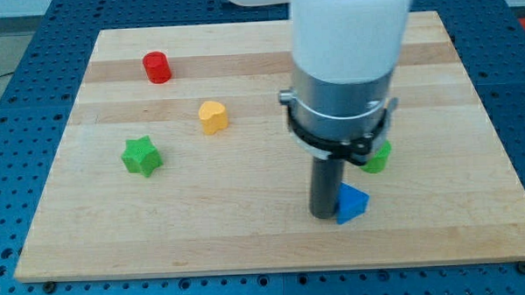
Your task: Locate the yellow heart between the red circle and red star
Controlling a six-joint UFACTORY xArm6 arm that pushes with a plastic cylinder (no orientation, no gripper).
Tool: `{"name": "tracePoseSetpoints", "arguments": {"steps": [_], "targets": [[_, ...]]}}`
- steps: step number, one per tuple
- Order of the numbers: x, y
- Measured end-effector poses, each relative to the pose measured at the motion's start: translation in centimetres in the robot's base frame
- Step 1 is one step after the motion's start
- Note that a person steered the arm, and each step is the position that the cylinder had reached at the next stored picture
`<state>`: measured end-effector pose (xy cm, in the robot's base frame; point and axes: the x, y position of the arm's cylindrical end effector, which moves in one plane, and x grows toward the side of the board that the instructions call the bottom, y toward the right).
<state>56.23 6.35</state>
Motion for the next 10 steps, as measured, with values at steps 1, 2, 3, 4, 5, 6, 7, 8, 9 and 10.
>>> {"name": "tracePoseSetpoints", "arguments": {"steps": [1, 2, 3, 4, 5, 6, 7, 8, 9, 10], "targets": [[0.0, 3.4], [-1.2, 1.7], [-10.6, -3.5], [-12.5, -7.6], [-11.8, -13.2], [-11.8, -16.9], [-13.3, -16.4], [-14.1, -13.6], [-18.8, -12.9], [-19.6, -14.9]]}}
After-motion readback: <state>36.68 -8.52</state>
